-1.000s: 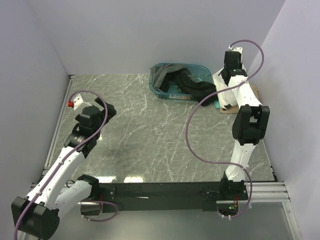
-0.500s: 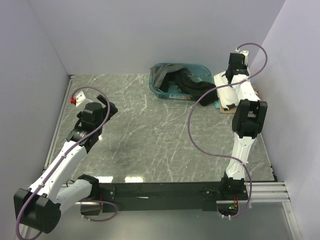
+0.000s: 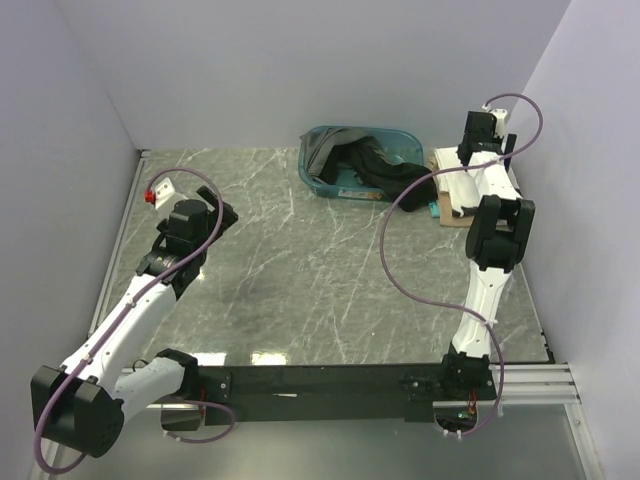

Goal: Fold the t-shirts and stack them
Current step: Reset both grippers

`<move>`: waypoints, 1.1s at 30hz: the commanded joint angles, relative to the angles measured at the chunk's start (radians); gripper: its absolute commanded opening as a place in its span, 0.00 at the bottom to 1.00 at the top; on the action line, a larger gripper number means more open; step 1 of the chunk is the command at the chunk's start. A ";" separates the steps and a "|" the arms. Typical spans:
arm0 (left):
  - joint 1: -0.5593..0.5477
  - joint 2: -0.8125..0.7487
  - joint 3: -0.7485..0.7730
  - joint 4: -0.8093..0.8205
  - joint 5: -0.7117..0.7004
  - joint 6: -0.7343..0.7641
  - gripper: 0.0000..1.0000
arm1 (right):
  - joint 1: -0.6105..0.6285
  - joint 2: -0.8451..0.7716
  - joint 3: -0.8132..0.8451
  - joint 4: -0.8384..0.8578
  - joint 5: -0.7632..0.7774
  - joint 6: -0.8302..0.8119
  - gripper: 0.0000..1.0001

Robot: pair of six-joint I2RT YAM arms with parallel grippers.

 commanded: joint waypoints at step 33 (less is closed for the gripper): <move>0.005 -0.202 -0.092 -0.059 0.129 -0.043 0.99 | 0.105 -1.448 -1.394 0.268 -0.662 0.490 0.93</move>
